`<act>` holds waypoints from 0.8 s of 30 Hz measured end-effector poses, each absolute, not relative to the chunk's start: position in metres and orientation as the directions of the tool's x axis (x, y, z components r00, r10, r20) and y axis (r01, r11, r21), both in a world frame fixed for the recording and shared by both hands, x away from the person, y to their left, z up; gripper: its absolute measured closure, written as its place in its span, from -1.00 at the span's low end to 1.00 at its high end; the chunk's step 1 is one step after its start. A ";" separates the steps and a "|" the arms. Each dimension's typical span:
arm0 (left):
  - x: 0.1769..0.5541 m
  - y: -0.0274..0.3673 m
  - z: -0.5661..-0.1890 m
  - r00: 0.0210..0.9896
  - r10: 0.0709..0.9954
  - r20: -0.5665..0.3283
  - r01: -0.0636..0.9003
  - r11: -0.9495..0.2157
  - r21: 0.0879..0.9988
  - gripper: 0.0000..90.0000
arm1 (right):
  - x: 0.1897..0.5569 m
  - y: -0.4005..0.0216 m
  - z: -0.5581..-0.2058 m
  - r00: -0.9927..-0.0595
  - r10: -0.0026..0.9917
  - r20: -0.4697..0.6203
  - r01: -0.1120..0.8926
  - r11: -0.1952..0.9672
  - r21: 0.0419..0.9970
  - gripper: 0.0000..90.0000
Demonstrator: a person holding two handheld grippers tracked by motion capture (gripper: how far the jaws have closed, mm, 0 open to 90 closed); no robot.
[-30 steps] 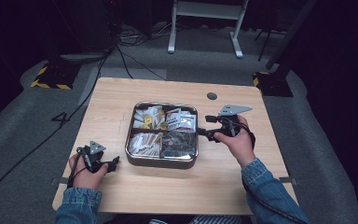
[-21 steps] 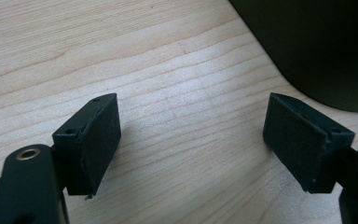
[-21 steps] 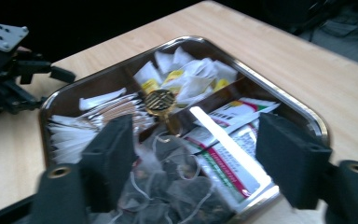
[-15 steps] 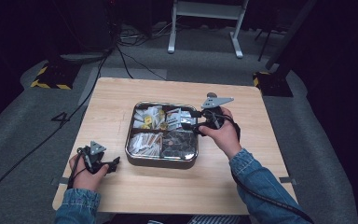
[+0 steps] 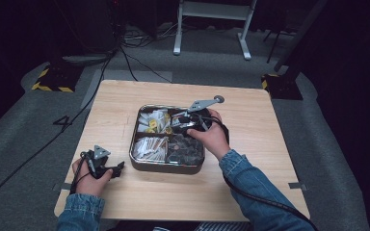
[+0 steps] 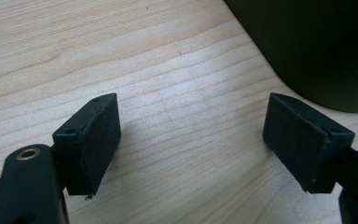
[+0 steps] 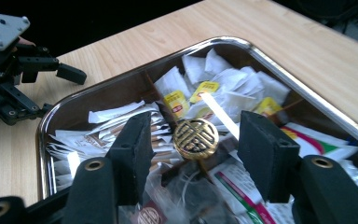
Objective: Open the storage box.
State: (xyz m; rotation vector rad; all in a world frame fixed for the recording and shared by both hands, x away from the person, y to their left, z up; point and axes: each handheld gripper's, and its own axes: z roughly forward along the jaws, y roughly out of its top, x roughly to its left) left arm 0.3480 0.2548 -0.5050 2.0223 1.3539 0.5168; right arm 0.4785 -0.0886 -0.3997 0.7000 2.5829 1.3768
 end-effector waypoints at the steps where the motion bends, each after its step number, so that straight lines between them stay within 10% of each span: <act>1: 0.348 0.255 -0.505 0.391 0.920 -0.028 0.667 -0.263 0.697 -0.57 | 0.479 -0.085 -0.403 -0.884 0.456 0.104 0.342 0.478 0.809 0.02; 24: 0.348 0.255 -0.505 0.391 0.920 -0.028 0.667 -0.263 0.697 -0.57 | 0.492 -0.055 -0.443 -0.869 0.486 0.094 0.375 0.523 0.765 0.30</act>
